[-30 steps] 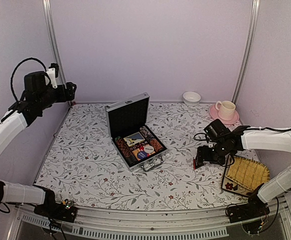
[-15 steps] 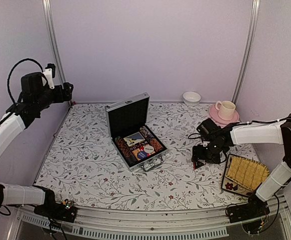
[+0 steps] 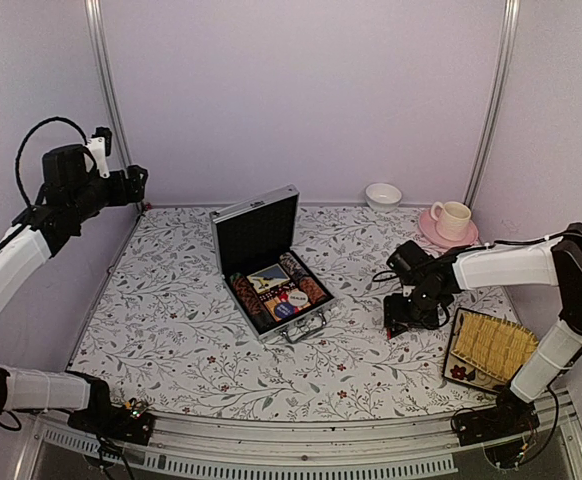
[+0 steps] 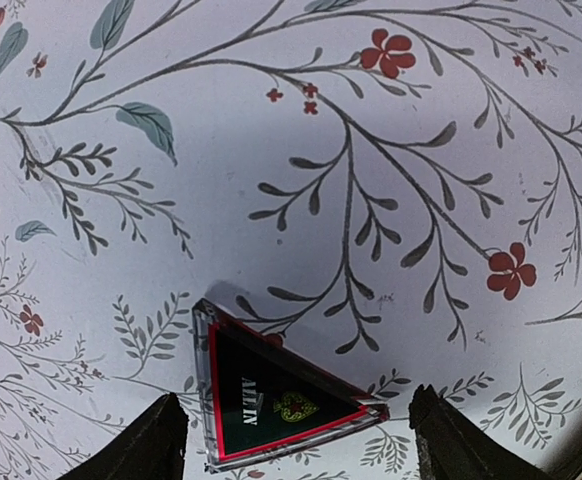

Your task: Pack up texas hold em set

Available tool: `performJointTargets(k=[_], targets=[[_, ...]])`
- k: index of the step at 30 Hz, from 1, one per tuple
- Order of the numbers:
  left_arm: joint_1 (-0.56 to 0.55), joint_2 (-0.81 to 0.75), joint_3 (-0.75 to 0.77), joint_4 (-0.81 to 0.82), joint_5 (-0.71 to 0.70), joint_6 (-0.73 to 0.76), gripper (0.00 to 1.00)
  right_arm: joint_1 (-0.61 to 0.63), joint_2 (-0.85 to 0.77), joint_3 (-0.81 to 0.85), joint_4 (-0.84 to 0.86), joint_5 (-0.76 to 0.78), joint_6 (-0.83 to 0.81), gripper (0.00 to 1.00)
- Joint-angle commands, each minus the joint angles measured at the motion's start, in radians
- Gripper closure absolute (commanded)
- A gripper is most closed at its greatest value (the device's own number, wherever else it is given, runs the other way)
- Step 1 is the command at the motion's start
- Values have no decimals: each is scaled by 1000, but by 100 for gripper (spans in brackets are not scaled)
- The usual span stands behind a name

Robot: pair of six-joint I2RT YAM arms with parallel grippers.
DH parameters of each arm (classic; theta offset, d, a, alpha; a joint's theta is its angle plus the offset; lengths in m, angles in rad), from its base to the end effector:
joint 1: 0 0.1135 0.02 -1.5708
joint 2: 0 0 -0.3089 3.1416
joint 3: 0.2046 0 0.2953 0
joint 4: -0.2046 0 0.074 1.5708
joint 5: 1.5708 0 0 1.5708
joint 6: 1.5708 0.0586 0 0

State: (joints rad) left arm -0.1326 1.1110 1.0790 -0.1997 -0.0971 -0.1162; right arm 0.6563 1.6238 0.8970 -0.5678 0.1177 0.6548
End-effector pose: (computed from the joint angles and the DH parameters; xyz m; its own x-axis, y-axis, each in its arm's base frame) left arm 0.3007 -0.0344 0.4106 -0.2305 -0.0857 -0.9693 0.0114 0.9958 -0.0907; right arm 0.2643 0.1949 0.1475 -0.9582 0.0254 -0.2851 0.0037 0.9971 0.0765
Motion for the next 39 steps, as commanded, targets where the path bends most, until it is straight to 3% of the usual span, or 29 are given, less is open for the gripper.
performJointTargets(k=[1, 25, 39], targets=[[3, 4, -7, 8, 10, 0, 3, 22, 34, 26, -17, 28, 9, 24], [2, -5, -5, 8, 14, 0, 3, 49, 97, 41, -25, 43, 29, 31], [3, -9, -7, 8, 14, 0, 3, 107, 175, 104, -110, 125, 26, 36]])
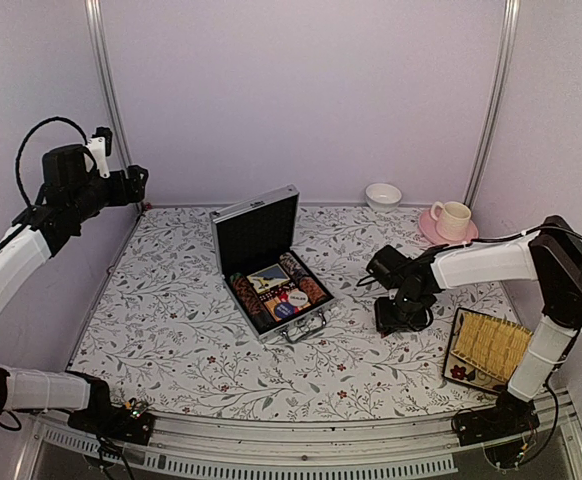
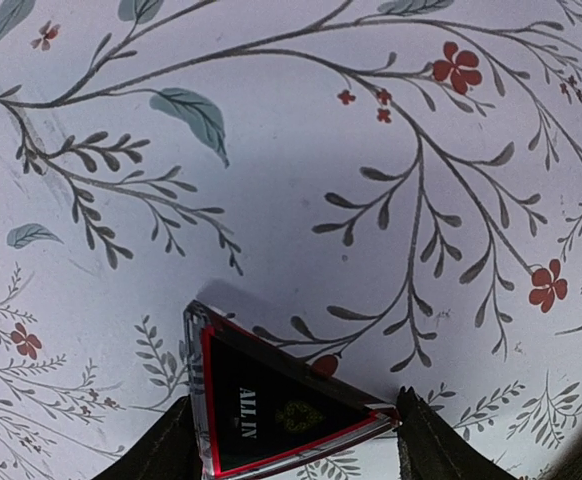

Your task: Pack up texas hold em set

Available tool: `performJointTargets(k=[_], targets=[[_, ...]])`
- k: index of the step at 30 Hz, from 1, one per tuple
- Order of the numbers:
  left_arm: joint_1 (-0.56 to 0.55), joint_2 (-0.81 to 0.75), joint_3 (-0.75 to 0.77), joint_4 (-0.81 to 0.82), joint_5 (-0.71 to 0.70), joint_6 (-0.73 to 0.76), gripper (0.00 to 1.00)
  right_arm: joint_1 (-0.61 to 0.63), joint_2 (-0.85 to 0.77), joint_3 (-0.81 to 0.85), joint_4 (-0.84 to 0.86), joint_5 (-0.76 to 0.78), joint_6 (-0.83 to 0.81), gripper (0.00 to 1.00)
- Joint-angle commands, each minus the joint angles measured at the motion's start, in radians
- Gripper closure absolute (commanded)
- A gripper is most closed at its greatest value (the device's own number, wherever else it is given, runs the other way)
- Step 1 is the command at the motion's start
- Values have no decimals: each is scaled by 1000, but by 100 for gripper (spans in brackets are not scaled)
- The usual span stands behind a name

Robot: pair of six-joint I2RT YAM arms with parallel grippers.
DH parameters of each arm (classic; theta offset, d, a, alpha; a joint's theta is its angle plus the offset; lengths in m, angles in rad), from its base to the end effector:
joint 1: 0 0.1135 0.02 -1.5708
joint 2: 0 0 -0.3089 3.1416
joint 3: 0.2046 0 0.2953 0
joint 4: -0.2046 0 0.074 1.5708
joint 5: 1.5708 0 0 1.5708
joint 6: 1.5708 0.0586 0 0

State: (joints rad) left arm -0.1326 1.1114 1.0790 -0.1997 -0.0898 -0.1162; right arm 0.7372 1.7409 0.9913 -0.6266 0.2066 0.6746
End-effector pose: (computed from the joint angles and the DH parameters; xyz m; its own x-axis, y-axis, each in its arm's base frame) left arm 0.3008 -0.0348 0.4105 -0.2317 -0.0856 -0.9690 0.0184 0.9956 -0.0923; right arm 0.2674 0.2265 0.1360 -0.9599 -0.0458 -0.2767 -0.0372 0.9986 -0.0364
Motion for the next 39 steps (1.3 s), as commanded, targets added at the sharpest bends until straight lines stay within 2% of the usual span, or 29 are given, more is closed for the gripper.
performJointTargets(k=[1, 10, 24, 29, 39], targets=[[2, -10, -7, 9, 8, 0, 3, 29, 62, 13, -55, 39, 6, 37], [3, -15, -7, 10, 7, -2, 3, 31, 25, 27, -64, 48, 4, 47], [2, -24, -7, 11, 11, -3, 3, 69, -56, 204, -48, -18, -67, 49], [3, -27, -7, 13, 18, -7, 3, 138, 37, 337, 18, -61, -102, 49], [3, -29, -10, 14, 22, -10, 3, 205, 325, 661, 165, -143, -194, 49]])
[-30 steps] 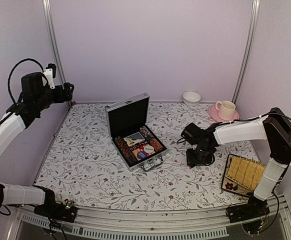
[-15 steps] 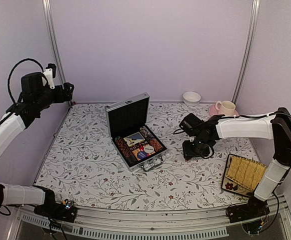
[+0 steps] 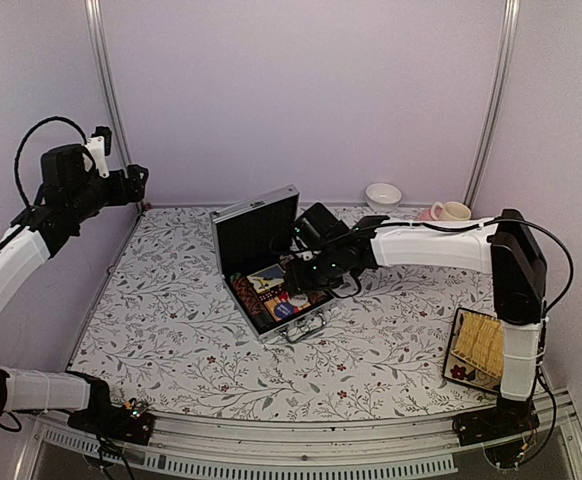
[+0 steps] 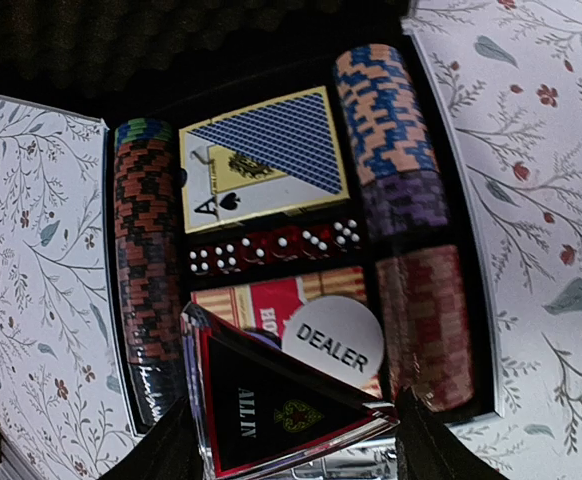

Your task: Pack up texas hold em set

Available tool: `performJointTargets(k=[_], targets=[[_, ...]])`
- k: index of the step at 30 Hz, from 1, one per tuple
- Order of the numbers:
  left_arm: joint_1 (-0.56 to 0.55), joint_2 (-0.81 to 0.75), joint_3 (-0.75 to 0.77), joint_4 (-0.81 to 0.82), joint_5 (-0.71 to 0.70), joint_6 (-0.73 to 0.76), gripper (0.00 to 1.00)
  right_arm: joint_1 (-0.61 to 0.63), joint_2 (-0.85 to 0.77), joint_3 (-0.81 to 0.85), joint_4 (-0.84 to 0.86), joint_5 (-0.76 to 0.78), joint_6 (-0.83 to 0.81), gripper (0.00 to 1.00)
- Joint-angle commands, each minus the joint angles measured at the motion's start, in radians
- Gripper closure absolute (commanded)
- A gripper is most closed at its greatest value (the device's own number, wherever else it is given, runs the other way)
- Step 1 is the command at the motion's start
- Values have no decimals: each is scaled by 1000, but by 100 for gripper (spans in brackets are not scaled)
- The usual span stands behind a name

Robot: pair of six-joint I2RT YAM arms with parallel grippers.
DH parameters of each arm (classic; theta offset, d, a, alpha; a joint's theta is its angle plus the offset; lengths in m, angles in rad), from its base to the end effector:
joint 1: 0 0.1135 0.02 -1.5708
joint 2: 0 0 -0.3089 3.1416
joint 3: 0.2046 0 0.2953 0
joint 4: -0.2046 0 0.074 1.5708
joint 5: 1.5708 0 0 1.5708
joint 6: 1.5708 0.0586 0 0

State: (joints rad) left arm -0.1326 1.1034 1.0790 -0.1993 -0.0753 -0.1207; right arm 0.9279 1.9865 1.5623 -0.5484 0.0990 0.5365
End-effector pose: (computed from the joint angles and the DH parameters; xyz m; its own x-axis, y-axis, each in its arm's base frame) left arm 0.2984 -0.0354 0.4128 -0.2254 -0.0911 -0.9700 0.0322 0.9944 -0.1008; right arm 0.3089 0.4027 0.2224 -0.8158 -0.2407 -0.5258 -0.4026 0.8891 0.2176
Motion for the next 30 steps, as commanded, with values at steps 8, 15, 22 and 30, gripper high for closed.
performJointTargets(k=[8, 15, 22, 30], targets=[[2, -25, -10, 17, 15, -7, 3, 18, 230, 227, 139, -58, -100, 50], [3, -27, -10, 18, 22, -10, 3, 17, 333, 341, 140, -36, -131, 50], [3, -28, -11, 18, 23, -10, 3, 16, 394, 392, 134, 24, -146, 49], [4, -27, -10, 17, 22, -10, 3, 13, 444, 436, 107, 49, -151, 49]])
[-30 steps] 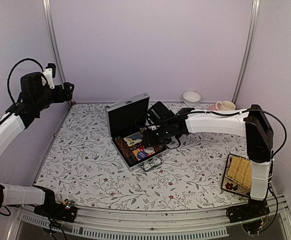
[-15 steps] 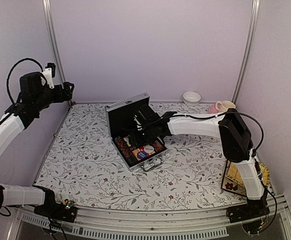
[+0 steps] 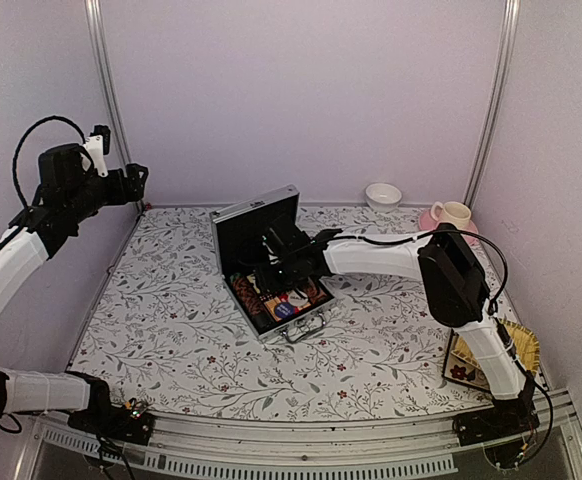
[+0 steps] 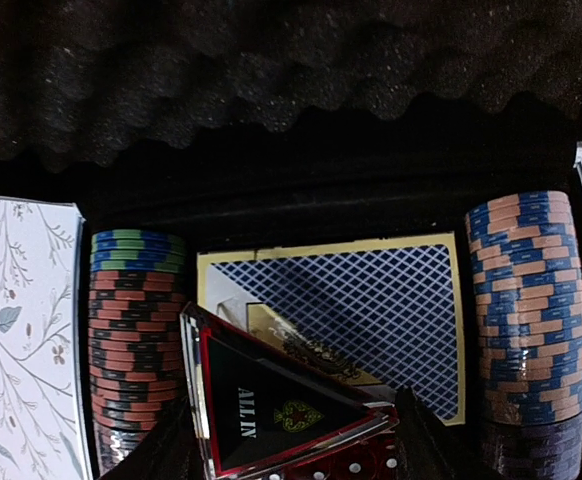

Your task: Pack up texas hold em set

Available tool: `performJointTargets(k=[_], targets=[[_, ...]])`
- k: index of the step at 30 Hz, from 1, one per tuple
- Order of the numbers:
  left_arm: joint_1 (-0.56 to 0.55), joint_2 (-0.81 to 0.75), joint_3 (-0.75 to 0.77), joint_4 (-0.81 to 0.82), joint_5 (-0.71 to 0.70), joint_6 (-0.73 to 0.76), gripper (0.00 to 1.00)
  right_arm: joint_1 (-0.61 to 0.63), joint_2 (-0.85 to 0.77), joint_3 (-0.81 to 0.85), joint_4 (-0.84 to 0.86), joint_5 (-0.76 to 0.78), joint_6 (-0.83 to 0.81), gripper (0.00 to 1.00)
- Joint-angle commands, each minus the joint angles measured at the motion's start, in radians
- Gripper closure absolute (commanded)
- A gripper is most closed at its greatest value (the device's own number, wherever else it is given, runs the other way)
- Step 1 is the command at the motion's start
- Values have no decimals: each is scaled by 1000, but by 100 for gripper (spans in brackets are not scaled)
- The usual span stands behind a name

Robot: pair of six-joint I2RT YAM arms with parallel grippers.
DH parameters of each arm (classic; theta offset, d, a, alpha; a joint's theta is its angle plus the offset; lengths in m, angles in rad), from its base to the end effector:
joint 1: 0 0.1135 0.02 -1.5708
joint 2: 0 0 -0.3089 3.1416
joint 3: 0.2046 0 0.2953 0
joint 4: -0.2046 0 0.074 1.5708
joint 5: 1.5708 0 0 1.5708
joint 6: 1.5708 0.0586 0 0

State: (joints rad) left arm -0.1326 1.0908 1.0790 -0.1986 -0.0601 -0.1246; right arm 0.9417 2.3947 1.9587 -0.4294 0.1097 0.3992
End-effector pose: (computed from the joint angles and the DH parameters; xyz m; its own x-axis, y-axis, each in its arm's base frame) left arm 0.2946 -0.0357 0.4164 -0.2146 -0.0965 -0.9719 0.0475 0.9929 -0.1091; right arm 0.3699 0.4974 0.1549 -0.7089 -0.3176 -0.6298 -0.5279 0.8310 0.1752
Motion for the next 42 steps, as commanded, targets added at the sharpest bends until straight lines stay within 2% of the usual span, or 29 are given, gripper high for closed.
performJointTargets(k=[1, 18, 29, 34, 39, 42], targets=[[3, -14, -10, 17, 6, -6, 3, -1, 37, 41, -15, 45, -12, 49], [3, -13, -10, 17, 5, -4, 3, -19, 60, 55, -19, 41, 2, 45], [2, -11, -10, 15, 1, -3, 3, -25, 75, 80, -14, 35, 9, 28], [3, -11, -10, 16, 1, -3, 3, -26, 71, 80, -12, 33, 10, 26], [3, -17, -18, 25, -5, -1, 3, -24, 24, 64, 27, -20, -18, 26], [3, -34, -36, 48, -11, 6, 3, -15, -89, -27, 127, -42, -60, 25]])
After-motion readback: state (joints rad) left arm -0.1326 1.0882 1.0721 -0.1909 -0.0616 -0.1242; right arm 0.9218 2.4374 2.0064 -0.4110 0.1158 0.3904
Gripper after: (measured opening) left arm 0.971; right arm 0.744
